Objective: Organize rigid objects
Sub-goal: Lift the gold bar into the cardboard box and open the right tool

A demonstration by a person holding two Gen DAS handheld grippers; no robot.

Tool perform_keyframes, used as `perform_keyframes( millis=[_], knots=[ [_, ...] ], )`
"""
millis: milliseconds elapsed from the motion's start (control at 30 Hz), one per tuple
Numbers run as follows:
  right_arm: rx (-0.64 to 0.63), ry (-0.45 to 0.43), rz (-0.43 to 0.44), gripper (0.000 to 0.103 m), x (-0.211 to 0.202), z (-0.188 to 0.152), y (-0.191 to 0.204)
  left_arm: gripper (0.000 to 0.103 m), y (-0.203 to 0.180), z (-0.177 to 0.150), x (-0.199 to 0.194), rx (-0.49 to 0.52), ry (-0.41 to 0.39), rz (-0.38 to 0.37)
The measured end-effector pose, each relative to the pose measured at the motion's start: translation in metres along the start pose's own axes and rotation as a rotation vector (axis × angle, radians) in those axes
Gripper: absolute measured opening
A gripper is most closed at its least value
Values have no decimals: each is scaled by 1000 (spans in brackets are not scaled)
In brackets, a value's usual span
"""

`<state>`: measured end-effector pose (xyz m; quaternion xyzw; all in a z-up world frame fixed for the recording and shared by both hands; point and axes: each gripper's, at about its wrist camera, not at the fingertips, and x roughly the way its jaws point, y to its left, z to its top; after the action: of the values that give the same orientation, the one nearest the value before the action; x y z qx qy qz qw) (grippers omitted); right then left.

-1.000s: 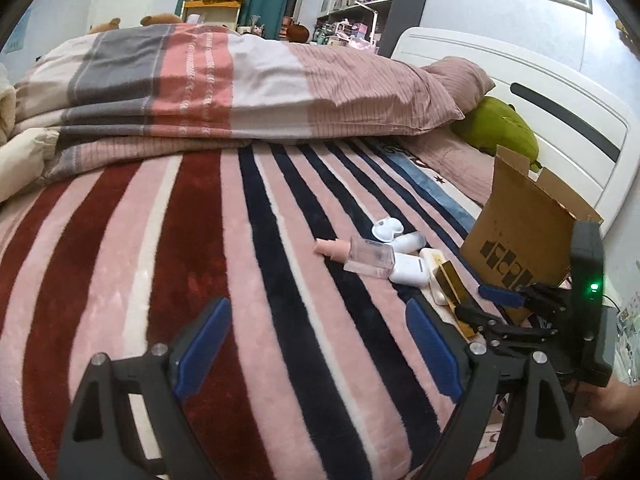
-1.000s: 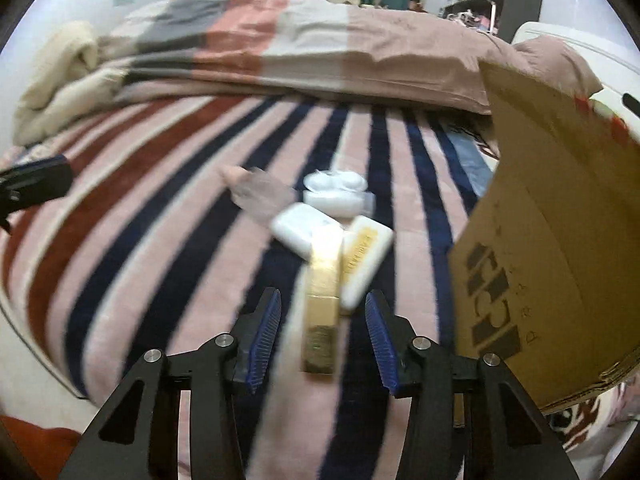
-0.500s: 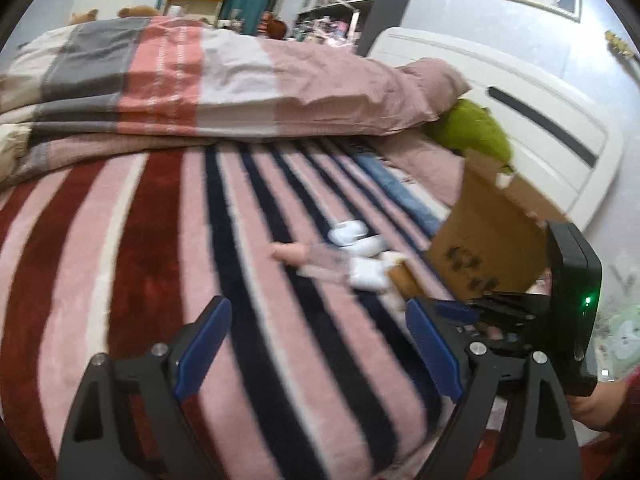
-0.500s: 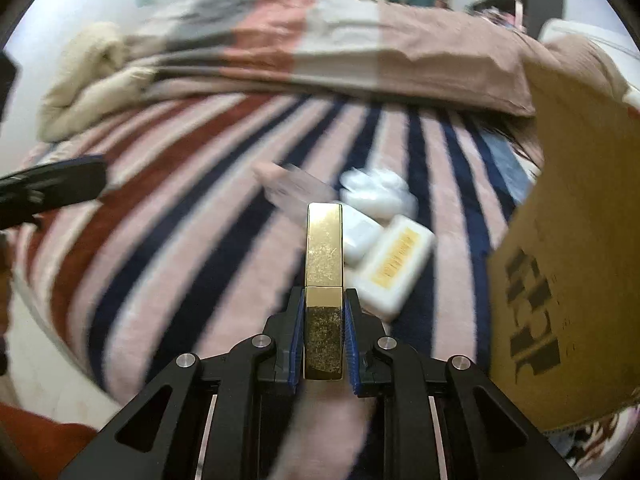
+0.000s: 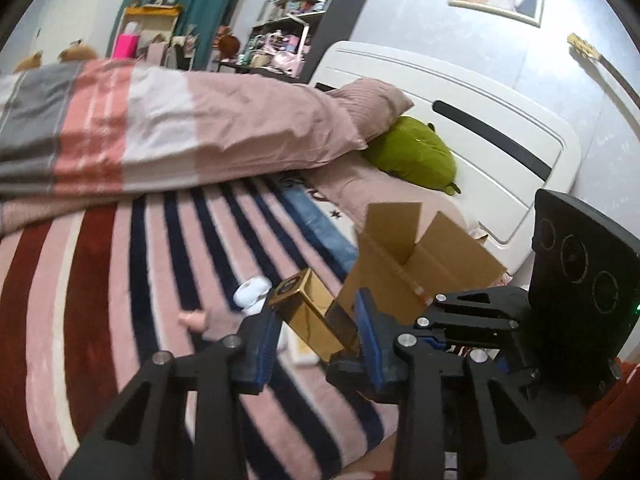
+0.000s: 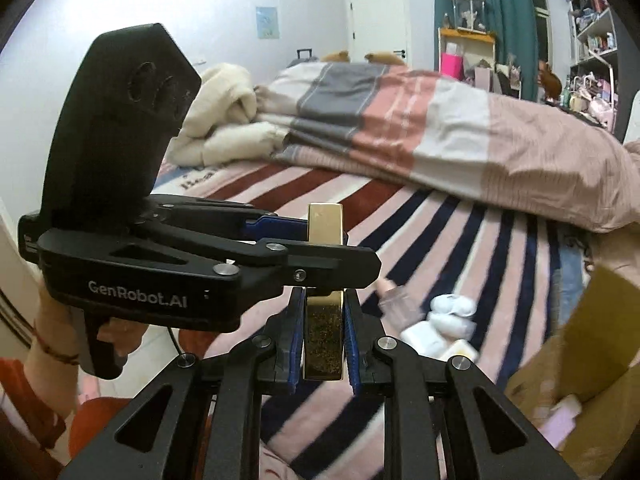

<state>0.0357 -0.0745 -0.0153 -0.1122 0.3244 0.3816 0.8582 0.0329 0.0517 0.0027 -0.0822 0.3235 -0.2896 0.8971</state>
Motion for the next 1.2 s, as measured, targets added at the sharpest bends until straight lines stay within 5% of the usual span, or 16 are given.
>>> perform_keyframes(
  millis=[333,633,700,767,800,867,900,1200],
  knots=[
    [114,-35,-102,13,-72,-4,-81,32,-83,61,84,100,118,-70],
    [245,125,-146,13,-76,-28,-153,33,-106,58,158,109,271,-121],
    [246,153,-144,13,-77,-34,-159,38,-110,57,161,116,268,-105],
    [233,172,-180,14,-76,-36,-160,73,-110,57,161,120,255,-74],
    [222,179,-211,16,-75,-36,-159,78,-109,58,159,118,236,-60],
    [209,191,-236,45,-76,-38,-158,80,-105,60,151,125,210,-37],
    [212,181,-234,51,-78,-38,-158,80,-103,61,144,123,198,-27],
    [159,116,-236,54,-79,-23,-127,84,-63,52,75,67,84,75]
  ],
)
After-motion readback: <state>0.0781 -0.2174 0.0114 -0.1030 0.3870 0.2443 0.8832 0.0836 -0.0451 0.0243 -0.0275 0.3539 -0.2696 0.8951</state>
